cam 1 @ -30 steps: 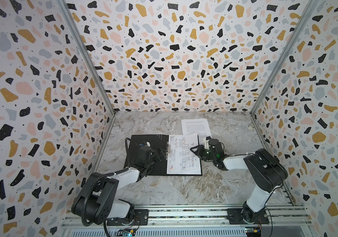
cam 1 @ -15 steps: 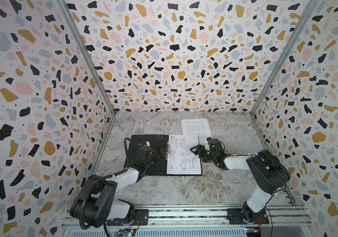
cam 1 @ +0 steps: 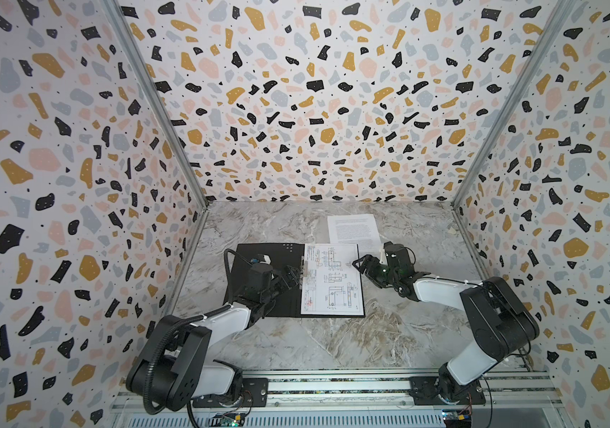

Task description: Put the files into the folder

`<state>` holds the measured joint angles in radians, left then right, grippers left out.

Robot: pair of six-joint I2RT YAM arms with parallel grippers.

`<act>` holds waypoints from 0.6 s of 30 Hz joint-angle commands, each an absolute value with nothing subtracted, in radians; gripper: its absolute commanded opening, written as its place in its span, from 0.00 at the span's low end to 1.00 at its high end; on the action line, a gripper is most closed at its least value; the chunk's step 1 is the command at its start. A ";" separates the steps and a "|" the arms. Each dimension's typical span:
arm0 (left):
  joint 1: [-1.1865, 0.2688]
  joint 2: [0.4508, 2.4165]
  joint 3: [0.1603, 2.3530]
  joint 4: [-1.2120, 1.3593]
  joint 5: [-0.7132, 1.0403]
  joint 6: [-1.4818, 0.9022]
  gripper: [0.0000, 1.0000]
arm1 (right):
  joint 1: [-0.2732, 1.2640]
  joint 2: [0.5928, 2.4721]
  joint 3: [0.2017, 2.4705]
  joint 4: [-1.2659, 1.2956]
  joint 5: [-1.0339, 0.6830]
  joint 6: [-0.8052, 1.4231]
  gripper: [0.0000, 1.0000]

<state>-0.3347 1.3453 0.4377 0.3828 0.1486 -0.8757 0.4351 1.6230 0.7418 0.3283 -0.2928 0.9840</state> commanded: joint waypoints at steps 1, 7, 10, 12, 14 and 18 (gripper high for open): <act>-0.329 1.331 0.439 0.400 0.140 -0.872 1.00 | 0.414 1.585 0.786 0.275 -0.251 0.922 0.78; -0.329 1.326 0.438 0.399 0.141 -0.873 1.00 | 0.374 1.623 0.838 0.284 -0.246 0.825 0.81; -0.330 1.322 0.436 0.399 0.140 -0.871 1.00 | 0.348 1.658 0.869 0.290 -0.269 0.800 0.82; -0.329 1.318 0.437 0.397 0.141 -0.868 1.00 | 0.331 1.685 0.890 0.292 -0.288 0.788 0.82; -0.329 1.313 0.440 0.394 0.140 -0.863 1.00 | 0.318 1.715 0.914 0.293 -0.305 0.776 0.82; -0.329 1.300 0.448 0.384 0.138 -0.852 0.99 | 0.307 1.770 0.966 0.274 -0.332 0.746 0.83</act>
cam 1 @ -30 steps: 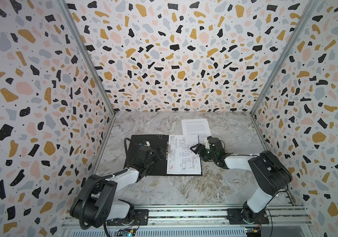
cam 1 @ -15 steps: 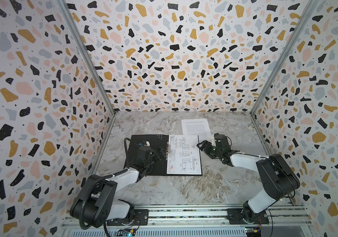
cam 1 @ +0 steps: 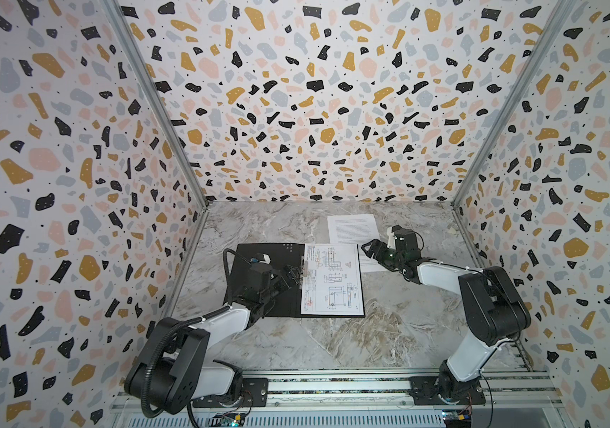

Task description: Put the files into the folder

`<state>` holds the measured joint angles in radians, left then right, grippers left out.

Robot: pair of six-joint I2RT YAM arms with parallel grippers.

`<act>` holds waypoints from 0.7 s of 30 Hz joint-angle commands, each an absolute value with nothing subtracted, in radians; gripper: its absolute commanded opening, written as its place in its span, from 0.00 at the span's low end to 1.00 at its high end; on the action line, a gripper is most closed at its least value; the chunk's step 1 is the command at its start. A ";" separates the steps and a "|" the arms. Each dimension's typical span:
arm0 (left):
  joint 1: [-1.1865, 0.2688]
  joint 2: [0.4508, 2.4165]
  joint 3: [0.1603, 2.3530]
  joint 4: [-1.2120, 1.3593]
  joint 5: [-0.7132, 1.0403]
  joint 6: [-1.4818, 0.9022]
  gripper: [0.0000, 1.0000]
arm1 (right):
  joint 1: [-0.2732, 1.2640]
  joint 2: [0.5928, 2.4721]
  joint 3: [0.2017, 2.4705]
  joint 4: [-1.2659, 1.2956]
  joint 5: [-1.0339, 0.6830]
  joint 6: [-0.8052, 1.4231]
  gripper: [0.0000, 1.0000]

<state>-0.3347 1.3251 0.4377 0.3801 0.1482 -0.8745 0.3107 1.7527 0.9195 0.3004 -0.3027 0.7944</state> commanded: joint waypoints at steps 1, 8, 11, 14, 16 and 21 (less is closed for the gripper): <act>-0.329 1.299 0.449 0.384 0.138 -0.852 0.99 | 0.305 1.779 0.976 0.267 -0.339 0.739 0.83; -0.330 1.296 0.456 0.371 0.136 -0.849 1.00 | 0.291 1.806 0.971 0.256 -0.320 0.736 0.84; -0.331 1.296 0.457 0.369 0.135 -0.848 0.99 | 0.276 1.822 0.974 0.245 -0.329 0.736 0.84; -0.330 1.293 0.460 0.361 0.135 -0.848 0.99 | 0.267 1.832 0.972 0.228 -0.322 0.727 0.84; -0.330 1.289 0.464 0.353 0.131 -0.845 0.99 | 0.263 1.839 0.974 0.212 -0.320 0.722 0.84; -0.330 1.290 0.471 0.347 0.129 -0.842 1.00 | 0.252 1.852 0.980 0.144 -0.297 0.705 0.84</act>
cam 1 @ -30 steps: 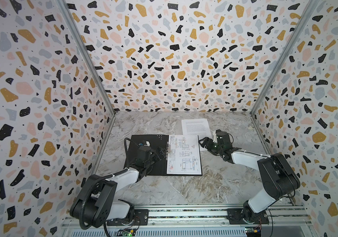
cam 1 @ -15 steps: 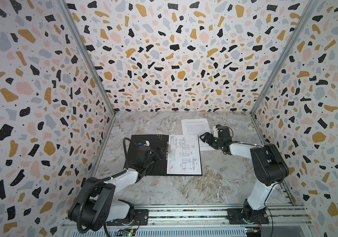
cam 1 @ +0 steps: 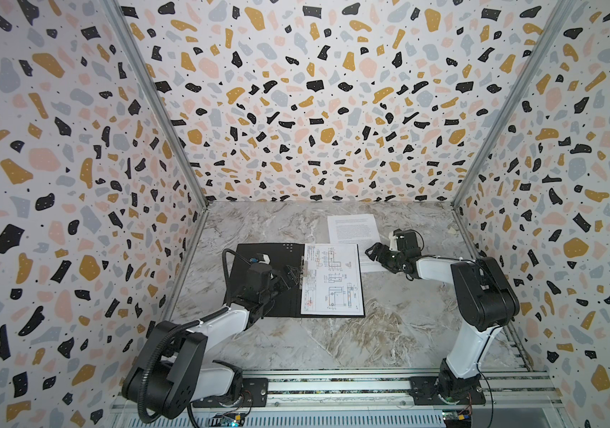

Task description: Put the files into the folder

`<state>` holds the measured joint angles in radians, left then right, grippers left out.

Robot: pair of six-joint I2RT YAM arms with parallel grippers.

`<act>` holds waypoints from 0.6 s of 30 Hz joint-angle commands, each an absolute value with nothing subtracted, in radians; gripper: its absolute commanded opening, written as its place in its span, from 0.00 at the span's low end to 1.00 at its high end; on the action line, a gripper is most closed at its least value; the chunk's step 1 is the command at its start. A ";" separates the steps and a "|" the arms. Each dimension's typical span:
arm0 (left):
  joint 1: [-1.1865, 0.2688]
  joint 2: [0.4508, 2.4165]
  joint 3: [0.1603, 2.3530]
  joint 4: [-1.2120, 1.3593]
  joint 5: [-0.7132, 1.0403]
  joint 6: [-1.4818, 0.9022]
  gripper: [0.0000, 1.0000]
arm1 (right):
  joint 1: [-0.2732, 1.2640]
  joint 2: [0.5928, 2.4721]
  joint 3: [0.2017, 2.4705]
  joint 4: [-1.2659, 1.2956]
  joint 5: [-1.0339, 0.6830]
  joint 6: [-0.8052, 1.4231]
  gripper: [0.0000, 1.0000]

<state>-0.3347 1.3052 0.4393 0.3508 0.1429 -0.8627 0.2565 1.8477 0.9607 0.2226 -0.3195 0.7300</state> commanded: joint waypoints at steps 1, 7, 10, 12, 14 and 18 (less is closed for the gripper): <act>-0.331 1.291 0.473 0.345 0.128 -0.840 0.99 | 0.250 1.852 0.978 0.137 -0.291 0.705 0.84; -0.331 1.290 0.474 0.344 0.124 -0.843 1.00 | 0.239 1.852 0.966 0.098 -0.280 0.703 0.83; -0.331 1.287 0.474 0.339 0.120 -0.841 0.99 | 0.235 1.850 0.952 0.094 -0.277 0.706 0.83; -0.331 1.288 0.474 0.337 0.118 -0.839 1.00 | 0.230 1.846 0.942 0.093 -0.278 0.708 0.82; -0.330 1.289 0.476 0.336 0.118 -0.838 0.99 | 0.225 1.840 0.928 0.097 -0.278 0.713 0.82; -0.331 1.287 0.480 0.332 0.115 -0.836 0.99 | 0.211 1.823 0.903 0.104 -0.281 0.715 0.82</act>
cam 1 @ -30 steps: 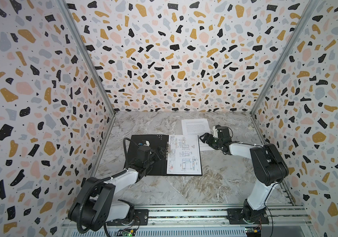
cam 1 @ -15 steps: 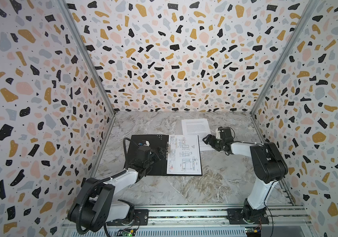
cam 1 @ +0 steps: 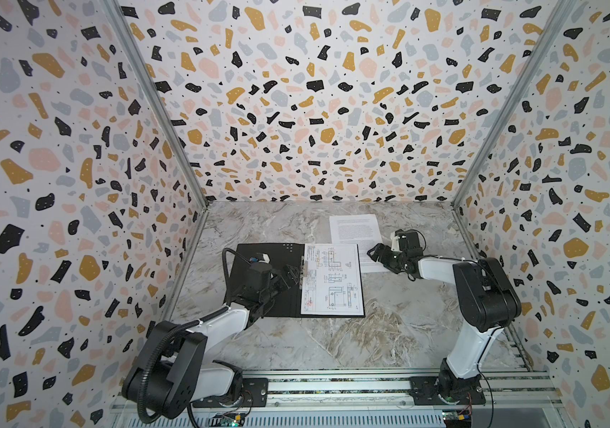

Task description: Put the files into the folder

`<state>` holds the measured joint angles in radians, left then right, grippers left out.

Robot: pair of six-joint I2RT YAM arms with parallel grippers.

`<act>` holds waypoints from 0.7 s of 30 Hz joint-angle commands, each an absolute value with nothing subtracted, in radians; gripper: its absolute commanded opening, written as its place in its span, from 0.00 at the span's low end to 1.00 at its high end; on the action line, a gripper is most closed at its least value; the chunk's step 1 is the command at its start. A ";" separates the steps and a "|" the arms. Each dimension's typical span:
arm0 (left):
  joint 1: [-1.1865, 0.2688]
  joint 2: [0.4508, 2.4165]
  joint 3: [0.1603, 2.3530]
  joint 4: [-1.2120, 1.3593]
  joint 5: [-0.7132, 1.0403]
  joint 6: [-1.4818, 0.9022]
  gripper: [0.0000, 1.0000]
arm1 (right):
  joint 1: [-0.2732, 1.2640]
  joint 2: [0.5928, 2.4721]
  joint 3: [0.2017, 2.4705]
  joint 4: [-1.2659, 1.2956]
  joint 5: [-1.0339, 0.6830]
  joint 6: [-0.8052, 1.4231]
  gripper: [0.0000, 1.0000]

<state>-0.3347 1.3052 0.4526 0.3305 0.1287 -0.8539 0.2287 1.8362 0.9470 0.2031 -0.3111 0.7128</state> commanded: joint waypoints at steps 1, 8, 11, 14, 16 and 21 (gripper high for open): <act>-0.331 1.287 0.480 0.331 0.116 -0.835 0.99 | 0.205 1.820 0.898 0.104 -0.283 0.715 0.82; -0.331 1.272 0.483 0.318 0.104 -0.829 1.00 | 0.171 1.782 0.850 0.105 -0.291 0.714 0.82; -0.331 1.272 0.485 0.316 0.103 -0.830 1.00 | 0.158 1.765 0.825 0.107 -0.294 0.710 0.82; -0.331 1.271 0.485 0.317 0.102 -0.828 0.99 | 0.145 1.743 0.795 0.110 -0.300 0.709 0.82; -0.331 1.272 0.486 0.316 0.103 -0.828 1.00 | 0.137 1.726 0.769 0.118 -0.302 0.710 0.82; -0.331 1.264 0.492 0.312 0.103 -0.826 0.99 | 0.115 1.676 0.701 0.130 -0.314 0.710 0.82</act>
<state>-0.3347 1.2850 0.4587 0.3069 0.1135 -0.8482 0.1284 1.6905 0.7593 0.2382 -0.3267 0.7124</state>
